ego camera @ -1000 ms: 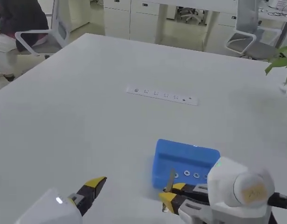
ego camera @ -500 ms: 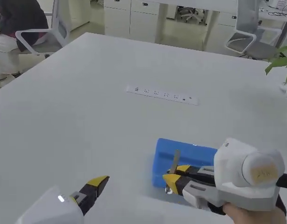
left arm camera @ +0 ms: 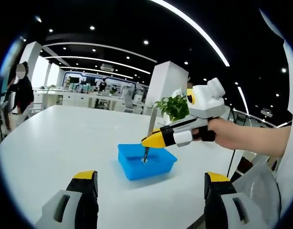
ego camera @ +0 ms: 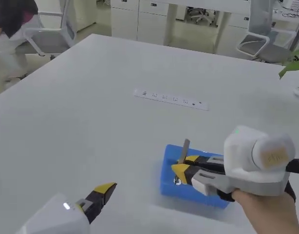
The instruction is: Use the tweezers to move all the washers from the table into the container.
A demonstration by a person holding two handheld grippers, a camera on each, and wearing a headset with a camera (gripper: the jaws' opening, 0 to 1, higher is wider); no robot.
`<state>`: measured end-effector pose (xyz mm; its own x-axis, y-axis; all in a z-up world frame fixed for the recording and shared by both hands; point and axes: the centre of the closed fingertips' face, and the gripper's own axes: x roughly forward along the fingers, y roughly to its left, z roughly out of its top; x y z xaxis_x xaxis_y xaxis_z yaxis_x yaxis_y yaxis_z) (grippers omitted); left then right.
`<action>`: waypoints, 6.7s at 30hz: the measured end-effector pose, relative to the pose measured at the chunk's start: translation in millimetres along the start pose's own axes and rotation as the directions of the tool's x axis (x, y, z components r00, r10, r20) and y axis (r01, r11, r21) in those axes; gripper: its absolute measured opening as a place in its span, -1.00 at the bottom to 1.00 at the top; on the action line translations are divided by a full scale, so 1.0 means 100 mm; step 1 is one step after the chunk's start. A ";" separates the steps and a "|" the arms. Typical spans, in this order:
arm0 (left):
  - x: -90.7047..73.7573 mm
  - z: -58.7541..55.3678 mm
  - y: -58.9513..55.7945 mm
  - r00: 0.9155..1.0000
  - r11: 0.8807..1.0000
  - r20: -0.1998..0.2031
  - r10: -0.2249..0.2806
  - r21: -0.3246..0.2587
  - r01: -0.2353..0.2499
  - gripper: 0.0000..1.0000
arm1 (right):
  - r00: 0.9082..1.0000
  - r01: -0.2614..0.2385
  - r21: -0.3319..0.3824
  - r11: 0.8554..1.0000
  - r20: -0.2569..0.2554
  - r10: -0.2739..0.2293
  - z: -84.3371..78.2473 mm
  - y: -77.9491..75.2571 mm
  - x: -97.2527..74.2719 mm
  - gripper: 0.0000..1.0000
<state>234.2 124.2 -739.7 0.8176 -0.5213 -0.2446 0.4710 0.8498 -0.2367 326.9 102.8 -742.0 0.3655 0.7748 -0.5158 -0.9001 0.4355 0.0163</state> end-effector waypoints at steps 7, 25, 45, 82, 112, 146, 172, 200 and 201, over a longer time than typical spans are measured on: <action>0.00 -0.01 0.00 1.000 1.000 -0.008 0.001 0.007 -0.001 0.88 | 1.000 -0.013 0.009 1.000 -0.012 0.013 -0.02 -0.07 0.08 -0.93; 0.00 -0.02 -0.01 1.000 1.000 -0.010 0.002 0.014 -0.002 0.86 | 0.998 -0.032 0.034 0.999 -0.046 0.033 -0.11 -0.17 0.18 -0.93; 0.00 -0.02 -0.03 1.000 1.000 -0.015 -0.009 0.020 0.009 0.85 | 0.998 -0.032 0.121 0.992 -0.046 0.038 -0.17 -0.36 0.26 -0.93; 0.01 -0.10 -0.01 0.998 0.999 -0.059 -0.006 0.044 0.008 0.80 | 0.997 -0.008 0.236 0.972 -0.075 0.027 -0.39 -0.64 0.57 -0.93; 0.02 -0.12 -0.02 0.997 0.998 -0.070 -0.008 0.054 0.012 0.79 | 0.997 0.010 0.236 0.972 -0.080 0.009 -0.50 -0.71 0.64 -0.92; -0.01 -0.25 -0.21 0.959 0.974 -0.250 -0.132 0.146 0.172 0.54 | 0.994 -0.111 0.097 0.989 0.034 0.108 -0.09 -0.12 -0.17 -0.92; 0.15 0.19 -0.66 0.790 0.791 -0.454 -0.411 0.254 0.557 -0.42 | 0.879 -0.473 -0.216 0.854 -0.185 0.440 -0.56 0.77 -0.67 -0.92; 0.26 0.11 -0.88 0.704 0.641 -0.553 -0.445 0.352 0.682 -1.00 | 0.872 -0.469 -0.332 0.818 -0.320 0.370 -0.88 0.73 -0.70 -0.91; 0.27 0.09 -0.87 0.702 0.642 -0.558 -0.443 0.349 0.682 -1.00 | 0.873 -0.467 -0.333 0.819 -0.322 0.367 -0.90 0.73 -0.69 -0.91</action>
<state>217.9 36.7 -717.1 0.1804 -0.7857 -0.5918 0.9760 0.2175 0.0088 215.1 39.8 -782.5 -0.0879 0.6883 -0.7201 -0.9870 -0.1579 -0.0305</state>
